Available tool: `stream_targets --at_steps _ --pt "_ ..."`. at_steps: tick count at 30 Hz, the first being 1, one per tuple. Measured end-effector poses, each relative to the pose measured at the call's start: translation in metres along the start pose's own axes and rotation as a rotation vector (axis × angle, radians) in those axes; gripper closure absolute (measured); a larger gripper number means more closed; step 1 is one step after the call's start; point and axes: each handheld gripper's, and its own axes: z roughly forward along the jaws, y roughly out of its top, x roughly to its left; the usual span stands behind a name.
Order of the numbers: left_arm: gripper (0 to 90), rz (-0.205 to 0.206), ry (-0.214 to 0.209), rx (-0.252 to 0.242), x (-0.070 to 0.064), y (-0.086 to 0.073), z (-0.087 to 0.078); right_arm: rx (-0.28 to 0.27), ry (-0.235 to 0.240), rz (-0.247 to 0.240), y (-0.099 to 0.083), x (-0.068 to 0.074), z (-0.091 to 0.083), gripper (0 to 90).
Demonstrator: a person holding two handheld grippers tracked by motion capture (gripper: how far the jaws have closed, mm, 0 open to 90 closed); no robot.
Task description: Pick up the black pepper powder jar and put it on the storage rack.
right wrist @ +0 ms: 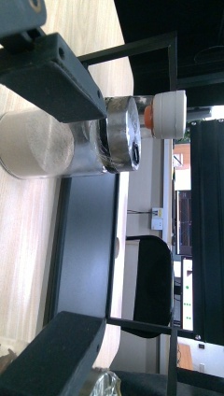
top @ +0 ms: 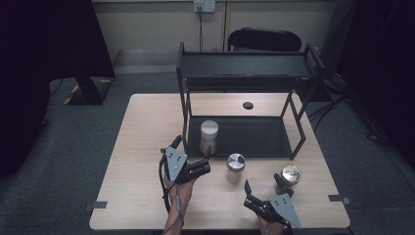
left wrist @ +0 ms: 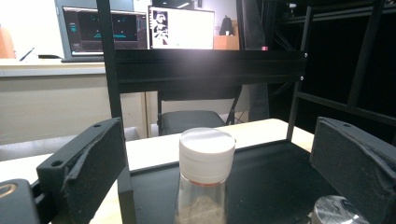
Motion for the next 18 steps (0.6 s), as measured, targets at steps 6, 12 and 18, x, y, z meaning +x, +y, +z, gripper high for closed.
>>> stream_targets --at_steps 6,12,18 --pt "2.9 0.006 0.017 0.003 -0.003 -0.005 -0.008 0.0 0.0 0.0 0.0 0.0 0.0 1.1" --pt "3.0 0.008 0.026 -0.008 -0.005 -0.011 -0.015 0.0 -0.001 0.0 0.0 0.0 0.0 1.1" --pt "2.9 0.004 0.028 -0.002 -0.004 -0.02 -0.02 0.0 -0.001 0.0 0.0 0.0 0.0 1.1"
